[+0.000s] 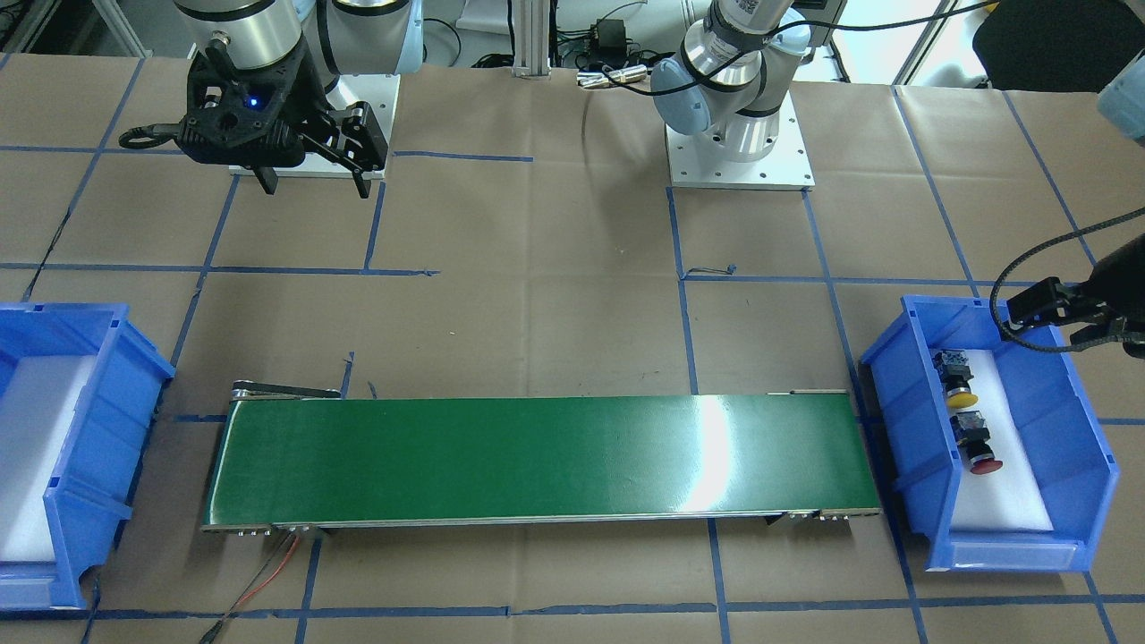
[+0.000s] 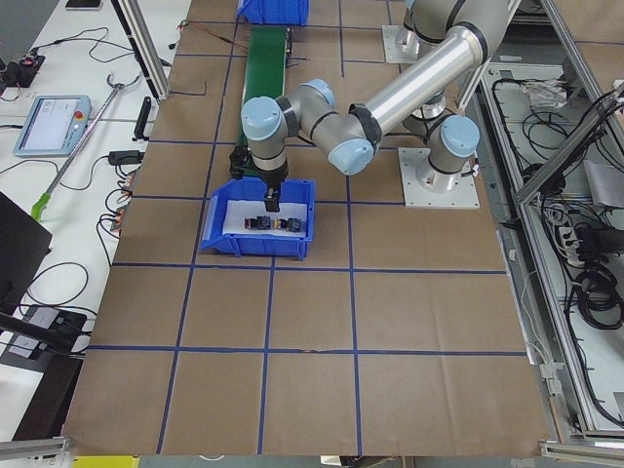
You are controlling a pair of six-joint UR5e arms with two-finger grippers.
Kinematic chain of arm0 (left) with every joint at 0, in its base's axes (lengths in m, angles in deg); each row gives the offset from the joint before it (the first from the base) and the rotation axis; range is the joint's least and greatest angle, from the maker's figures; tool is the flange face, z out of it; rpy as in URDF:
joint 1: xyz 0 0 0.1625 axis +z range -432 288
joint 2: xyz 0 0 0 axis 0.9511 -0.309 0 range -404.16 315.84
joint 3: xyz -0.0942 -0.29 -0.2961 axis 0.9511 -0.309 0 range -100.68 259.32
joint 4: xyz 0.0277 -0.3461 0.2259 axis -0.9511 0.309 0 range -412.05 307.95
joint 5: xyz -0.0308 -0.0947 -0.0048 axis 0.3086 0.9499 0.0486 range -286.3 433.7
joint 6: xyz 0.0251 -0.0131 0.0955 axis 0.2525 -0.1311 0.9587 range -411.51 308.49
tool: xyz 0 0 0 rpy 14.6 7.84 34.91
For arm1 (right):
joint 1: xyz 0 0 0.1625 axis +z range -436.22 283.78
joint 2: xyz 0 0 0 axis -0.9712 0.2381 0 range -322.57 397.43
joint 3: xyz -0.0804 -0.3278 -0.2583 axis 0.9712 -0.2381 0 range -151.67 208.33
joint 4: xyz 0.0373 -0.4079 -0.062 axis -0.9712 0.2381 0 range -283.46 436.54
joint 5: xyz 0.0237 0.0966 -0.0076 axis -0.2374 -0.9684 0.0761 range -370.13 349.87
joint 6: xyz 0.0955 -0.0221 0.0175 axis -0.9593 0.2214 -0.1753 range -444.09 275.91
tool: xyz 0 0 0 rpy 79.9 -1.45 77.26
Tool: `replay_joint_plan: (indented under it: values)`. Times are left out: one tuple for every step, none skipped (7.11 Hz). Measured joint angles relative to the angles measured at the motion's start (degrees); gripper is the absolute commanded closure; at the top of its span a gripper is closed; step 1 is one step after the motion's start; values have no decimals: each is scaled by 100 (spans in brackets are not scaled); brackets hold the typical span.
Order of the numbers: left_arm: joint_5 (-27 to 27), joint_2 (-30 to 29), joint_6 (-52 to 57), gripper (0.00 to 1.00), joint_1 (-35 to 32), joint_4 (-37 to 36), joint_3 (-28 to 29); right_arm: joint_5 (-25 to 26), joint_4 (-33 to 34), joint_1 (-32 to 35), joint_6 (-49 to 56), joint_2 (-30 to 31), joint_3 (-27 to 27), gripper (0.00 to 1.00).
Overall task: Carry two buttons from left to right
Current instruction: 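Lower the left gripper and grasp the yellow-capped button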
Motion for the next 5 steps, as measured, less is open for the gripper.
replay_joint_plan:
  values:
    - [0,-57,0,1,0,-487,-285,19,-4,0,-6,-3,8,0]
    - [0,-97,-11,1,-8,-982,-609,27,-8,0,-9,-3,11,0]
    - [0,-140,-28,1,-12,-1402,-898,30,-10,0,-10,1,11,0]
    - [0,-170,-42,0,-10,-1751,-1158,27,-9,0,-9,3,10,0]
    - [0,-198,-45,1,-8,-2020,-1366,19,-6,0,-5,3,10,0]
